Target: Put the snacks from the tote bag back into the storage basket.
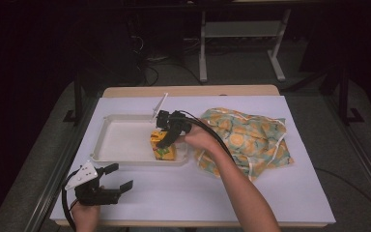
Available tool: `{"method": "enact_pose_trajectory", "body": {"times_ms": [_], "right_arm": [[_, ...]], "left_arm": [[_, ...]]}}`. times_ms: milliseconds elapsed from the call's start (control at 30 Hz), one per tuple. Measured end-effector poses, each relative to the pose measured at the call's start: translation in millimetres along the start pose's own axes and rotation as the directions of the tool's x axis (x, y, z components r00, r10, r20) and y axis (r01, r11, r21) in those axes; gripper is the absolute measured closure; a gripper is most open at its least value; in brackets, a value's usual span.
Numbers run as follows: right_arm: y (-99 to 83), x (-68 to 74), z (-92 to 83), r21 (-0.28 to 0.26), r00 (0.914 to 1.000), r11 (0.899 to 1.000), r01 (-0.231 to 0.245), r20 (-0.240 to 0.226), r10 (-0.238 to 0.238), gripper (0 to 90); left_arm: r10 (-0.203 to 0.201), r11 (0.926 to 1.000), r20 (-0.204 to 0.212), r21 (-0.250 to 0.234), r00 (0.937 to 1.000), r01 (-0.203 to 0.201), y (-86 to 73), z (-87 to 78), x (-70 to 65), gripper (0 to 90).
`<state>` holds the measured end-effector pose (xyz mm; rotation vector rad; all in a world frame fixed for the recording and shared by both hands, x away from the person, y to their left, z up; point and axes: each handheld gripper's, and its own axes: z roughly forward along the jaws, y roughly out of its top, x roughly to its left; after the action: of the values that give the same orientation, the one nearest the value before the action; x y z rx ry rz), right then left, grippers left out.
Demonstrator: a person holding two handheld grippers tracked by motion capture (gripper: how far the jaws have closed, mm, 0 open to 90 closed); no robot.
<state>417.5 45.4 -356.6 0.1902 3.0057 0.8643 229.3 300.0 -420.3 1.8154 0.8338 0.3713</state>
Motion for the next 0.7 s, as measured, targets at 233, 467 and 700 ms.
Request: {"method": "enact_pose_trajectory", "body": {"times_ms": [233, 467, 700], "right_arm": [[-3.1, 0.3, -0.3, 0.003, 1.0, 1.0, 0.001, -0.005, -0.001, 48.3], [-4.6, 1.4, -0.3, -0.001, 0.9999, 1.0, 0.013, -0.005, -0.013, 48.2], [-5.1, 3.0, -0.6, -0.001, 0.9998, 1.0, 0.017, 0.002, -0.017, 48.1]], "left_arm": [[-0.001, 1.0, 0.003, 0.003, 1.0, 0.001, -0.1, 0.5, -0.3, 13.4], [-0.002, 1.0, 0.003, -0.002, 1.0, 0.002, 0.0, 0.3, -0.8, 13.4], [-0.002, 1.0, 0.003, 0.001, 1.0, 0.002, 0.0, 0.6, -0.8, 13.4]]}}
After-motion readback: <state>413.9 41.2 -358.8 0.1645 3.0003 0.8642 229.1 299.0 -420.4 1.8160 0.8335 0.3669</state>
